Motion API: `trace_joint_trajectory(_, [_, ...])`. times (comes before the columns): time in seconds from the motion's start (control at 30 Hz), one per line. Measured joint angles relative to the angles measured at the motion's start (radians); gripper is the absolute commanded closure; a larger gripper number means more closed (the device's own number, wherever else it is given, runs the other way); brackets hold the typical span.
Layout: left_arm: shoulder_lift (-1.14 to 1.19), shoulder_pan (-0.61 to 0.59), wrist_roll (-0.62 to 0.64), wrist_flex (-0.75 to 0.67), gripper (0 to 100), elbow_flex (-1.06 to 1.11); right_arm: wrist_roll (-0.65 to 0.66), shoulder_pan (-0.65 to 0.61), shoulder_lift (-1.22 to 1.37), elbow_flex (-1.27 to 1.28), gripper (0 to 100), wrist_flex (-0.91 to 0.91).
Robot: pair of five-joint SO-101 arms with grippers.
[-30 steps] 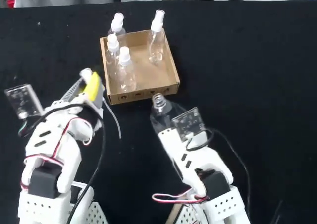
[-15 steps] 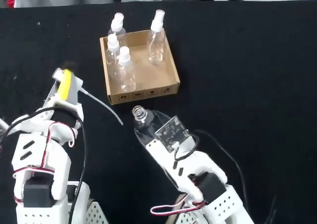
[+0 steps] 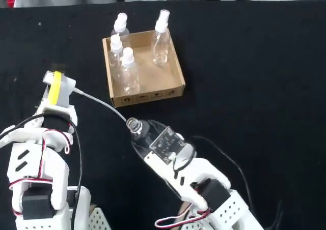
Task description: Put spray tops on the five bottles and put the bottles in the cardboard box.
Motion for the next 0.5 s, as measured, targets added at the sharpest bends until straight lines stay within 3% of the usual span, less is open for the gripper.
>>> trace_joint_trajectory(0.5, [0.003,0.000,0.000,0.000,97,0.031,0.002,0.000,0.000,0.000,98.8,0.000])
